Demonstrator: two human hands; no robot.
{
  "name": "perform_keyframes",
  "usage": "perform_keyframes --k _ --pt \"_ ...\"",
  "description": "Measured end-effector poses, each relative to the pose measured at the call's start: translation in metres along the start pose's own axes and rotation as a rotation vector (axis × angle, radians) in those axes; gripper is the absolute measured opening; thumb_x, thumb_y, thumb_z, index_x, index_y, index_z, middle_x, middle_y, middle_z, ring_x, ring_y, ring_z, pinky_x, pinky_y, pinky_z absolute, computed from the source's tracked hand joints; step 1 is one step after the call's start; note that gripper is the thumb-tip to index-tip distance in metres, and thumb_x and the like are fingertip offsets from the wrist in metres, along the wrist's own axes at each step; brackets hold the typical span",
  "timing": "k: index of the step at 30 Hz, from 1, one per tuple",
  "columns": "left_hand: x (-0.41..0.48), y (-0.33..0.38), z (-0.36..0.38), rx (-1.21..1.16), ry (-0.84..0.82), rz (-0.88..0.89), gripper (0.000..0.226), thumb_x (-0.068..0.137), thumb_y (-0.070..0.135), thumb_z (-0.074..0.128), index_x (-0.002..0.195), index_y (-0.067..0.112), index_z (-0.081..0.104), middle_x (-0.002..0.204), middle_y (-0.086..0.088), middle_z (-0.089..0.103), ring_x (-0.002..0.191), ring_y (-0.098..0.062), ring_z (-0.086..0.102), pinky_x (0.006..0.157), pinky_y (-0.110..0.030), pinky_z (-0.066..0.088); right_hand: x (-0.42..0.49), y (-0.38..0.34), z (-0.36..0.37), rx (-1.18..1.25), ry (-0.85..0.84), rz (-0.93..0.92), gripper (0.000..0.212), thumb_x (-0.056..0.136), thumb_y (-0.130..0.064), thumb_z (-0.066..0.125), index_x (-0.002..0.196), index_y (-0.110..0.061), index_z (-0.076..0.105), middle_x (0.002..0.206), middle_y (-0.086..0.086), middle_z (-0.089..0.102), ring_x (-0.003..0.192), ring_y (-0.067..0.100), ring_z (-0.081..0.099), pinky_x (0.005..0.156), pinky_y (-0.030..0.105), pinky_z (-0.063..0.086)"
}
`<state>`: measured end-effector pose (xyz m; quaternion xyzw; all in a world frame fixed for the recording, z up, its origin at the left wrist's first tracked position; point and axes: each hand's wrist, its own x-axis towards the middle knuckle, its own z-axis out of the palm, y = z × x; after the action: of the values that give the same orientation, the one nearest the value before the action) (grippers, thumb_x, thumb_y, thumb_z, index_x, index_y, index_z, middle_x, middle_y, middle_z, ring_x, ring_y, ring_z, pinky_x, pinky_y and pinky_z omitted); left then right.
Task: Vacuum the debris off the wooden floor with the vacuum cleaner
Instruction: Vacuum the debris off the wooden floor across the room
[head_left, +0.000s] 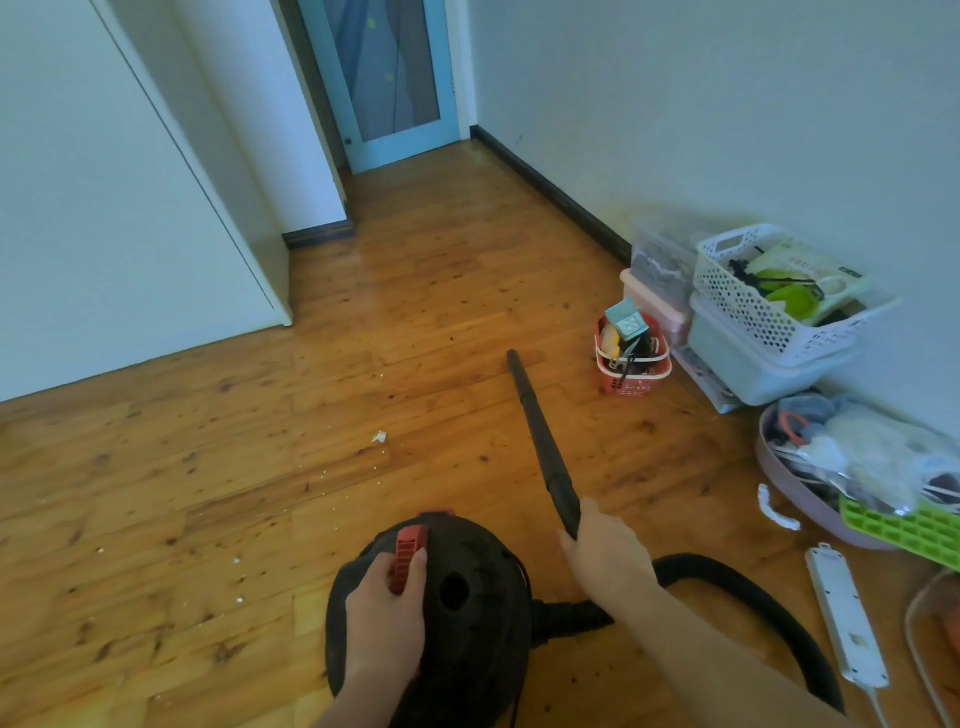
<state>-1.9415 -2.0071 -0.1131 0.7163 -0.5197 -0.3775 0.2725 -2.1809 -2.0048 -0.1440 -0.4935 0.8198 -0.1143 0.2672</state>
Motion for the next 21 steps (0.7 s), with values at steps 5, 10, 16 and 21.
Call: perform_keyframes --k 5,10,16,21 --pt "0.013 0.002 0.002 -0.013 0.001 -0.015 0.035 0.1 0.039 0.058 0.077 0.014 0.061 0.059 -0.005 0.06 0.05 -0.019 0.055 0.051 -0.033 0.048 0.019 -0.017 -0.01 -0.056 -0.035 -0.036 0.033 0.107 -0.036 0.05 0.133 -0.017 0.043 0.09 -0.003 0.055 0.078 0.016 0.06 0.056 0.026 0.048" --pt "0.011 0.007 0.0 -0.027 -0.005 -0.057 0.032 0.101 0.037 0.058 0.08 0.015 0.063 0.066 -0.007 0.064 0.056 -0.018 0.058 0.053 -0.031 0.046 0.02 -0.042 -0.042 -0.083 -0.082 -0.095 0.029 0.105 -0.037 0.053 0.127 -0.018 0.048 0.093 -0.003 0.055 0.082 0.018 0.061 0.064 0.031 0.052" --pt "0.004 0.013 -0.009 -0.06 -0.014 -0.188 0.032 0.101 0.042 0.055 0.084 0.017 0.061 0.077 -0.006 0.07 0.067 -0.023 0.068 0.063 -0.036 0.054 0.009 -0.063 -0.086 -0.149 -0.109 -0.113 0.03 0.101 -0.039 0.059 0.123 -0.019 0.053 0.097 -0.003 0.061 0.083 0.014 0.064 0.063 0.028 0.054" --pt "0.0 0.002 -0.025 -0.141 0.006 -0.37 0.029 0.101 0.039 0.055 0.09 0.014 0.063 0.079 -0.01 0.072 0.071 -0.027 0.071 0.073 -0.039 0.057 -0.008 -0.092 -0.124 -0.329 -0.096 -0.107 0.027 0.102 -0.035 0.058 0.123 -0.018 0.056 0.104 -0.001 0.062 0.092 0.017 0.064 0.075 0.032 0.054"
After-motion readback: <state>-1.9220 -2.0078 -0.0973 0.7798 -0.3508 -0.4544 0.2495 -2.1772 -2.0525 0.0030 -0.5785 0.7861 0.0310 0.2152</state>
